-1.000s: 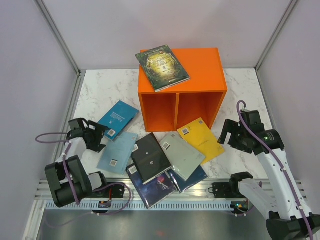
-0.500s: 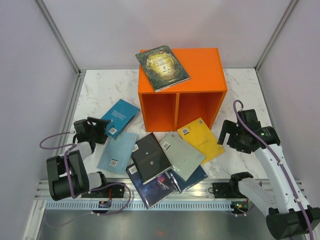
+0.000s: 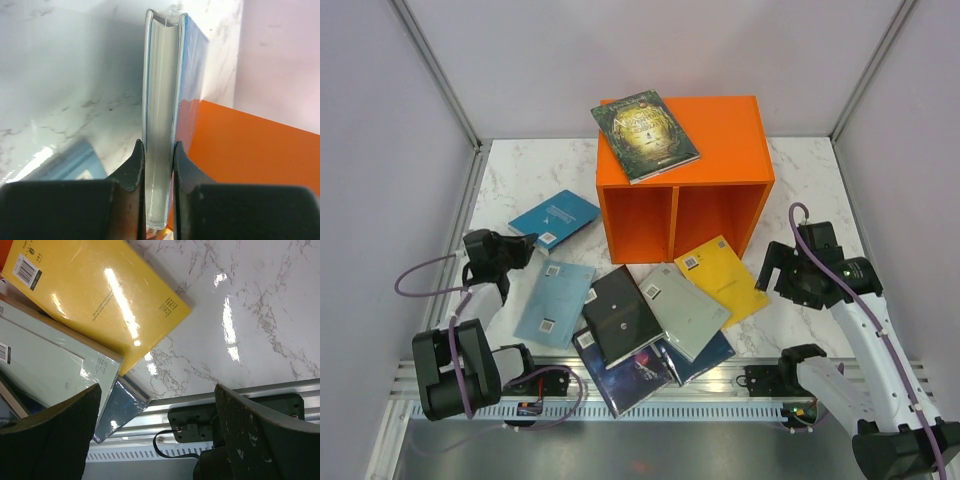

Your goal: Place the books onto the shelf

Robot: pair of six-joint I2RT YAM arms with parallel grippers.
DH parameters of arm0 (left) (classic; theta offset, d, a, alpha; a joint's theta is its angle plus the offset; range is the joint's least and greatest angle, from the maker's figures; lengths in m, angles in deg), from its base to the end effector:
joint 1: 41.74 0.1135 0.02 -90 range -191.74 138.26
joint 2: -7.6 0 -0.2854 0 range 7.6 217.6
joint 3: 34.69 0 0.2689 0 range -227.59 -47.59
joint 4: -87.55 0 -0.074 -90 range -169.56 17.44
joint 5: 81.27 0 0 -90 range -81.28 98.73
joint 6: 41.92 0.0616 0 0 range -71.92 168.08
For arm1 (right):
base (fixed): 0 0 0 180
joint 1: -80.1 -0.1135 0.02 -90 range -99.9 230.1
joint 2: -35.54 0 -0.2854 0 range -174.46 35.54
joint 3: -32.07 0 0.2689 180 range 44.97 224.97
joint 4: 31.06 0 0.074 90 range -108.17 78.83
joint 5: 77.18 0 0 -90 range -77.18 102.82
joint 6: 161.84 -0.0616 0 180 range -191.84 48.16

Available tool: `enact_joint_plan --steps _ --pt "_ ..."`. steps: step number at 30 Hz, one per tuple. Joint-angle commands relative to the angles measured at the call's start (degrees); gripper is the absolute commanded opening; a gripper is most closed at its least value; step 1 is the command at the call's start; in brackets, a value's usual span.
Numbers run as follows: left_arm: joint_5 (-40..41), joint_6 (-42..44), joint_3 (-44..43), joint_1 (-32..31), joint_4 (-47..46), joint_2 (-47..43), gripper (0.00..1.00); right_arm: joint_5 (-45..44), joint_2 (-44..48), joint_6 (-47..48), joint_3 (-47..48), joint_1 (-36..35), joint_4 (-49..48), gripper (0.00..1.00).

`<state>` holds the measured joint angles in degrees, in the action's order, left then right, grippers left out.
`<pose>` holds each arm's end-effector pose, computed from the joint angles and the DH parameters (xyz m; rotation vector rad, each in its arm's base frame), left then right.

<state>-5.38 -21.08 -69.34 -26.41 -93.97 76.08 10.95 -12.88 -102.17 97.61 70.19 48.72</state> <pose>0.2467 0.0521 0.1578 -1.3815 1.7464 -0.7991 0.1479 0.0238 0.2857 0.4849 2.6324 0.1829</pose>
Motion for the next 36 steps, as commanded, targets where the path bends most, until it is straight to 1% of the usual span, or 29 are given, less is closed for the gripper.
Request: enact_joint_plan --steps 1,2,3,5,6,7,8,11,12,14,15,16,17,18,20,21,23,24,29,31,34,35,36 --pt "1.37 -0.09 -7.32 0.58 13.06 -4.58 0.02 0.02 0.00 -1.23 3.42 -0.11 -0.36 0.97" --pt "1.10 -0.27 -8.90 0.66 14.05 -5.64 0.02 0.28 -0.09 -1.49 3.78 -0.11 -0.71 0.97" --pt "1.01 -0.44 -12.05 0.58 17.80 -8.08 0.02 0.46 -0.44 -1.92 4.48 -0.11 -1.32 0.97" --pt "1.19 -0.44 -15.67 0.58 20.82 -9.86 0.02 1.34 -0.88 -2.45 4.84 -0.11 -1.94 0.97" --pt "1.19 -0.53 -19.42 0.58 22.22 -11.00 0.02 1.60 -0.88 -2.72 5.01 -0.11 -2.55 0.97" --pt "1.10 -0.36 -21.29 0.58 24.50 -11.44 0.02 1.78 -1.06 -3.59 5.10 -0.11 -2.91 0.97" --pt "0.58 -0.70 -24.53 0.58 25.04 -11.71 0.02 3.26 -1.06 -3.77 5.28 -0.11 -3.26 0.97" --pt "-1.35 -2.81 -29.03 0.58 27.32 -12.76 0.02 5.20 -1.23 -5.00 6.33 -0.11 -5.10 0.96" --pt "-1.97 -3.43 -32.26 0.58 28.20 -12.94 0.02 7.30 -1.41 -5.27 7.20 -0.11 -6.67 0.96" --pt "-2.76 -4.04 -35.62 0.58 30.22 -13.56 0.02 10.73 -1.94 -5.97 8.61 -0.11 -8.44 0.96" --pt "-2.77 -4.05 -38.94 0.58 30.23 -13.64 0.02 12.75 -2.20 -6.32 10.10 -0.11 -11.32 0.96" --pt "-2.77 -4.05 -40.80 0.66 30.23 -13.73 0.02 16.77 -2.29 -7.02 10.89 -0.11 -12.83 0.96" --pt "-2.77 -4.05 -42.65 0.66 30.23 -13.47 0.02 18.38 -2.38 -7.81 11.69 -0.02 -14.41 0.97" --pt "-3.46 -4.57 -46.32 0.66 32.41 -13.38 0.02 20.57 -2.20 -9.99 13.17 -0.02 -18.16 0.98" --pt "-4.87 -5.28 -52.12 0.75 34.62 -12.60 0.02 27.59 -2.46 -13.07 14.85 -0.11 -22.66 0.98" --pt "-5.40 -5.54 -53.98 0.75 35.85 -12.42 0.02 29.97 -2.81 -17.79 16.16 -0.19 -28.08 0.98" --pt "-5.93 -5.89 -57.41 0.66 36.56 -11.98 0.02 34.71 -3.52 -23.17 17.92 -0.28 -33.56 0.98" --pt "-6.10 -6.33 -60.56 0.66 37.61 -11.63 0.02 35.35 -4.48 -27.38 20.28 -0.54 -38.28 0.98" --pt "-6.98 -6.59 -71.99 0.75 39.99 -10.31 0.02 35.53 -9.57 -36.02 29.87 -2.65 -45.00 0.98" --pt "-7.51 -7.91 -74.56 0.66 40.08 -9.87 0.02 35.18 -12.39 -40.49 32.52 -3.79 -48.77 0.98" --pt "-8.21 -9.84 -78.60 0.66 39.99 -8.99 0.02 32.03 -16.78 -42.71 35.24 -7.74 -50.55 0.98" --pt "-8.30 -10.28 -80.09 0.58 39.99 -8.73 0.02 31.15 -17.92 -42.88 35.94 -10.28 -50.63 0.98" --pt "-8.39 -10.81 -80.72 0.58 39.99 -8.72 0.02 28.79 -20.20 -42.97 37.34 -11.61 -50.81 0.98"
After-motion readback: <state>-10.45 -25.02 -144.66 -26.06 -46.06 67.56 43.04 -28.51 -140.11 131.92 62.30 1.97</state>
